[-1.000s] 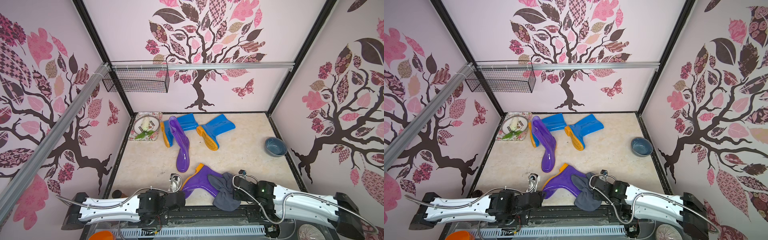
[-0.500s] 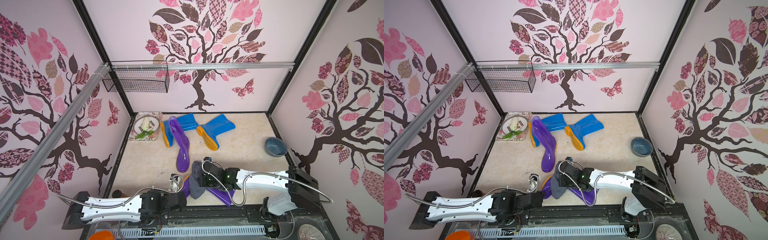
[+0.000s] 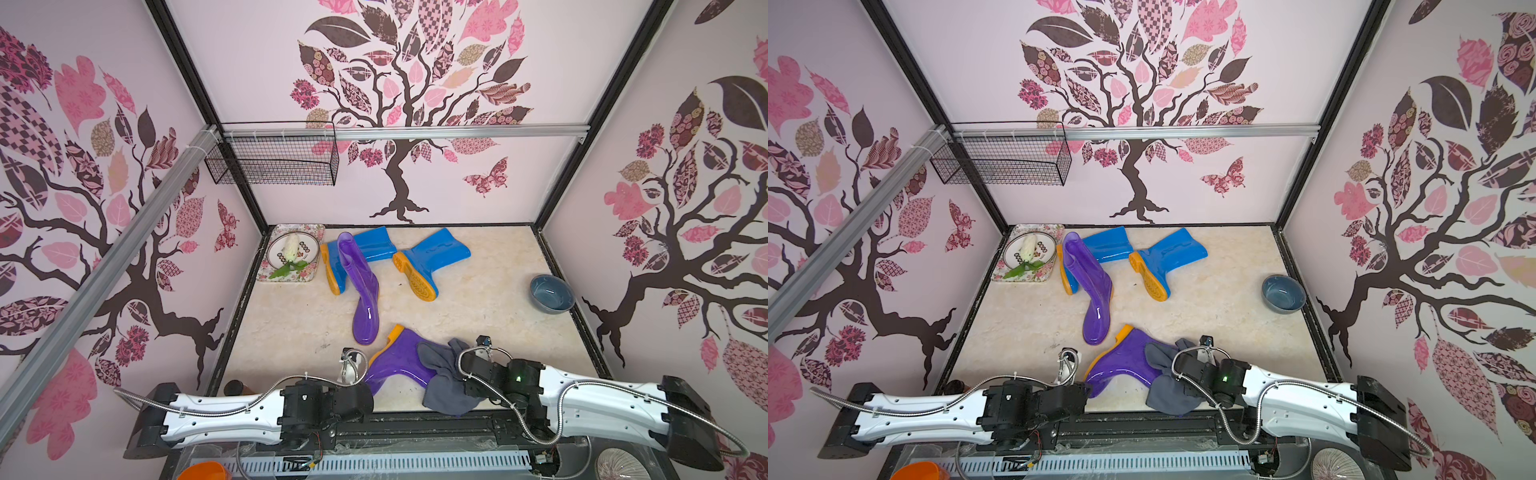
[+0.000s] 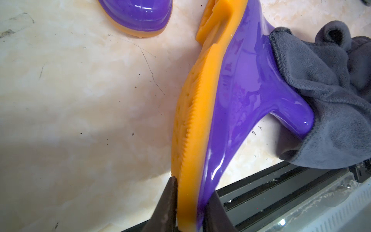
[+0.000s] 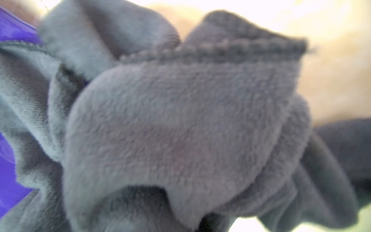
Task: Wipe the rubber boots with a cloth
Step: Wipe the dirt off the rubber boot.
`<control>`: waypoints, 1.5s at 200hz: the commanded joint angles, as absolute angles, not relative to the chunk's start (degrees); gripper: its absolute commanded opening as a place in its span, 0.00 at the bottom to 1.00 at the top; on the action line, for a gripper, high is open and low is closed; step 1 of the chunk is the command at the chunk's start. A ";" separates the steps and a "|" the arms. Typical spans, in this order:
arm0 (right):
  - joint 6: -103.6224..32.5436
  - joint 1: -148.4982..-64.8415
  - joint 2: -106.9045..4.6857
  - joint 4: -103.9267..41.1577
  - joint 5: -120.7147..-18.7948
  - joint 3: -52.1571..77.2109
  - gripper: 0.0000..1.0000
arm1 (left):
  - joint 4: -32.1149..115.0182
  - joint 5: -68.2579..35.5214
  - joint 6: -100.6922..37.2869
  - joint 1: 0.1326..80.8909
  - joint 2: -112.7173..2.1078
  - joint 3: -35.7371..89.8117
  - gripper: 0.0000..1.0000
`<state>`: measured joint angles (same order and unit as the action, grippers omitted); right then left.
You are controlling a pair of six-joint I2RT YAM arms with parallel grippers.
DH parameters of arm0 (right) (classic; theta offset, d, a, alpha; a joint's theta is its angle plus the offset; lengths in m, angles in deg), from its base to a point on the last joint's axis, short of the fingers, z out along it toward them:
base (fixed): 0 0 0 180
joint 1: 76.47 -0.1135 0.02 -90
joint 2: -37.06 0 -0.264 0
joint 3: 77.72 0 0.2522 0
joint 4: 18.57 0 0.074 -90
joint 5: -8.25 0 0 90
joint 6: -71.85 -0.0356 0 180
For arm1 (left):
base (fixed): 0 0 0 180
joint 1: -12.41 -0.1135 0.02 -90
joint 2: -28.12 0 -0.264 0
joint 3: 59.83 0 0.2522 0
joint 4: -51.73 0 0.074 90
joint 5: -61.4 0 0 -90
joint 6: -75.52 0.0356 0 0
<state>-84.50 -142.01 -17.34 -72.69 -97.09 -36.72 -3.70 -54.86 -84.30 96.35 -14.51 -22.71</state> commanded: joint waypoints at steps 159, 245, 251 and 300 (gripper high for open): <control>-82.56 -150.51 -53.08 -17.46 -85.61 -33.40 0.00 | 0.96 -53.83 -85.02 96.06 -12.05 -19.52 0.23; -81.25 -155.05 -48.83 -28.43 -88.04 -21.30 0.00 | 3.62 -53.45 -83.94 96.02 -15.39 -17.73 0.24; -82.63 -156.38 -49.64 -27.47 -86.34 -20.47 0.00 | 2.47 -53.78 -84.84 96.06 -15.69 -16.86 0.25; -85.81 -156.93 -43.49 -9.07 -86.69 -33.64 0.00 | -0.88 -54.99 -83.77 96.08 -10.03 -16.64 0.26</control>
<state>-81.03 -156.72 -47.74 -21.64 -86.86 -27.69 -3.29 -54.05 -83.67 96.00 -12.56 -19.78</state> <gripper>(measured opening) 0.100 0.258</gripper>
